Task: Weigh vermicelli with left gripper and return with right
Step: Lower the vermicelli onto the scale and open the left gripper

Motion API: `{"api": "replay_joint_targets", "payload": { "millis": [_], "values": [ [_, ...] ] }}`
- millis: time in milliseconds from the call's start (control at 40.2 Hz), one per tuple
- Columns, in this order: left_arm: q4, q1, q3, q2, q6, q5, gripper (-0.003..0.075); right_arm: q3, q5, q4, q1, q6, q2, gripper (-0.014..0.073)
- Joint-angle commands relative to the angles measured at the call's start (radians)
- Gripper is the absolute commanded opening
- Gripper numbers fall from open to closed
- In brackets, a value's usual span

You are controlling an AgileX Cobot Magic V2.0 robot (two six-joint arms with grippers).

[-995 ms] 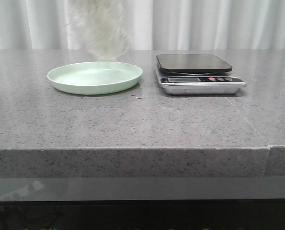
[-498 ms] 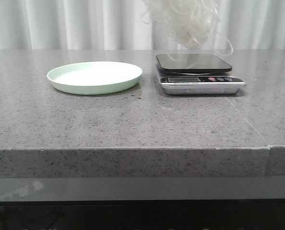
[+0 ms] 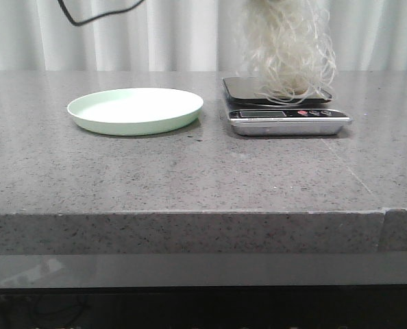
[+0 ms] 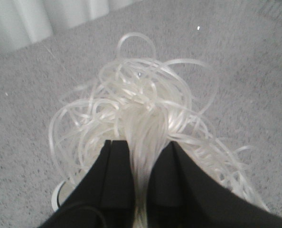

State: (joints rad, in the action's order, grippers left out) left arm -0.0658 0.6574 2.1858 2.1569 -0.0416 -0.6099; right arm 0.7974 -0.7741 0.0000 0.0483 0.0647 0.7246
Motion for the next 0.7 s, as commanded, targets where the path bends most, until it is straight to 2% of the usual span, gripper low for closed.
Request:
{"api": "replay_joint_targets", "payload": {
  "millis": [0, 124, 274, 373, 672],
  "values": [
    [-0.016, 0.009, 0.043, -0.051, 0.004, 0.052, 0.0161, 0.033, 0.059, 0.0, -0.008, -0.003, 0.007, 0.0564],
    [-0.016, 0.009, 0.043, -0.034, 0.004, -0.003, 0.0212, 0.033, 0.059, 0.0, -0.008, -0.003, 0.007, 0.0564],
    [-0.016, 0.009, 0.043, -0.017, 0.004, -0.038, 0.0351, 0.033, 0.059, 0.0, -0.008, -0.003, 0.007, 0.0564],
    [-0.016, 0.012, 0.046, -0.017, 0.004, -0.034, 0.0414, 0.033, 0.057, 0.0, -0.008, -0.003, 0.007, 0.0564],
    [0.014, 0.012, 0.046, -0.06, 0.004, -0.058, 0.0427, 0.033, 0.057, 0.0, -0.008, -0.003, 0.007, 0.0564]
  ]
}}
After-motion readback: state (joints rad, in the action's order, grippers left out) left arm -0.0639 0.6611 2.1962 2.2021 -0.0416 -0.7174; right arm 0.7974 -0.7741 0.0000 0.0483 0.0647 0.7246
